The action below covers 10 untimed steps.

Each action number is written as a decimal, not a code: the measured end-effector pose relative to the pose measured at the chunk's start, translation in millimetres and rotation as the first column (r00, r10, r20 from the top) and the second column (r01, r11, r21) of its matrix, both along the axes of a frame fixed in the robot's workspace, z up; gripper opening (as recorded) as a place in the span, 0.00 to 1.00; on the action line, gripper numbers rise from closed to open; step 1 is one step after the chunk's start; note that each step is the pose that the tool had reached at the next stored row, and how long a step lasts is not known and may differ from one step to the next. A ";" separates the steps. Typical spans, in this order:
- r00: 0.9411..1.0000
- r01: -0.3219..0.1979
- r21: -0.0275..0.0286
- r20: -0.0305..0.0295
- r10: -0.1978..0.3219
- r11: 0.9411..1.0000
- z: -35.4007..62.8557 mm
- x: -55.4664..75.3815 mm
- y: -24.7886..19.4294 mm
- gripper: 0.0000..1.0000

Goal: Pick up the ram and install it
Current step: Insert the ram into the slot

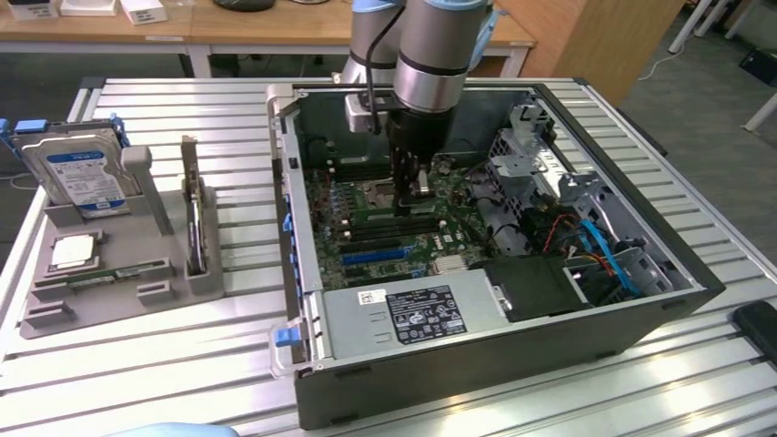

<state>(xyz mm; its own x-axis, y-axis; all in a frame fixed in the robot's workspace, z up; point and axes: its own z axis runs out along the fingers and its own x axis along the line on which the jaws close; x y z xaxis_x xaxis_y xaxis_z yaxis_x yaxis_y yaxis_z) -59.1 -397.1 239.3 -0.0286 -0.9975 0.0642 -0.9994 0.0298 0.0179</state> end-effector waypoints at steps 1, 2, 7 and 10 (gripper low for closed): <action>1.000 0.000 0.000 0.000 0.000 1.000 -0.4 0.0 0.0 0.13; 1.000 0.000 -0.001 0.000 0.000 1.000 -0.8 0.0 0.0 0.13; 1.000 0.001 -0.005 0.000 -0.001 1.000 -2.8 0.0 0.0 0.13; 1.000 0.001 -0.012 0.000 -0.001 1.000 -5.9 0.0 -0.1 0.13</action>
